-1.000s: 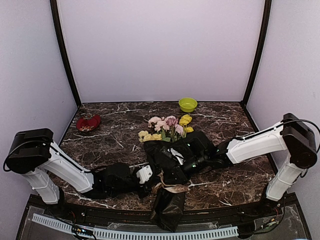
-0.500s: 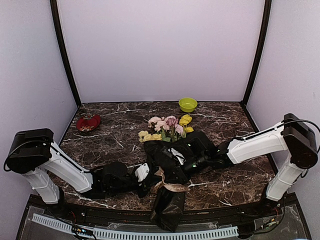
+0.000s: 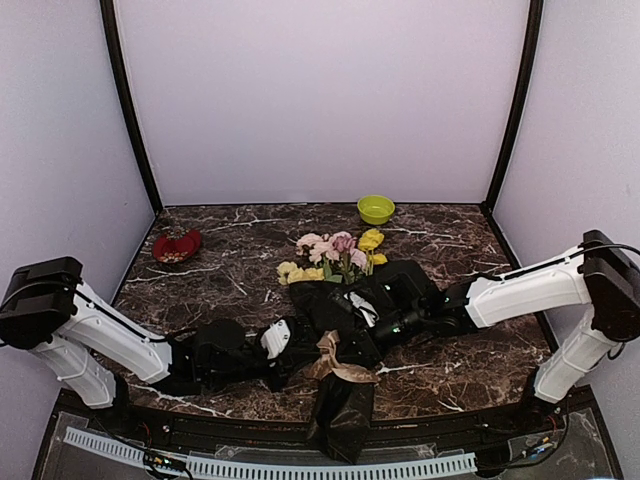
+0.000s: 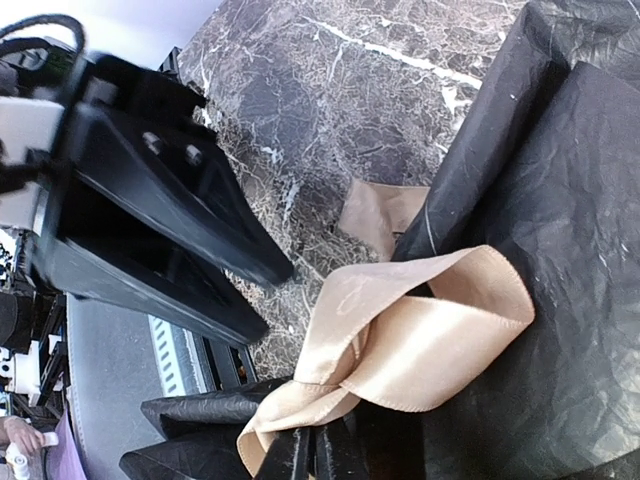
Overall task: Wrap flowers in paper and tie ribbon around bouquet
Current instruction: Cross the half-tied ribbon over the folded bouquet.
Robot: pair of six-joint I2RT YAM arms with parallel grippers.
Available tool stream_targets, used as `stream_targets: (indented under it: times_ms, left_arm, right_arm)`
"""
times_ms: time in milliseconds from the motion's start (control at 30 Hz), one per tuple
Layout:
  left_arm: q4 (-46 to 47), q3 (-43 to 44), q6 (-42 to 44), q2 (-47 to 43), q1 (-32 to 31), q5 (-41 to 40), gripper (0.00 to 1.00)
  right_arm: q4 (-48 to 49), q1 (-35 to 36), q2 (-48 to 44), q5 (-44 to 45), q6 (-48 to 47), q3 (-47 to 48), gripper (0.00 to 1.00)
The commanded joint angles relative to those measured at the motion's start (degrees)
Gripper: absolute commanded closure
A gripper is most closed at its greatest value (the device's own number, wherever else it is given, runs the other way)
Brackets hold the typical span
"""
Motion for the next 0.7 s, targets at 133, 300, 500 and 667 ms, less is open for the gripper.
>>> stream_targets:
  times_ms: [133,300,500,667]
  left_arm:
    - [-12.81,4.42,2.23,-4.18,0.27,2.60,0.87]
    - [-9.60,5.67,1.22,-1.37,0.27,4.48,0.87]
    - [-10.94,10.61,0.82,3.61,0.20,4.15,0.82]
    - [-9.31,10.84,0.97,4.24,0.31,3.22,0.84]
  right_arm:
    - [0.25,-0.21,-0.01,0.99,-0.24,0.65,0.95]
    - [0.27,-0.22,0.18,1.39,0.24,0.68,0.95]
    - [0.09,-0.22,-0.29,1.36,0.24,0.39,0.95]
    - [-0.15,-0.21,-0.70,1.33,0.08,0.12,0.95]
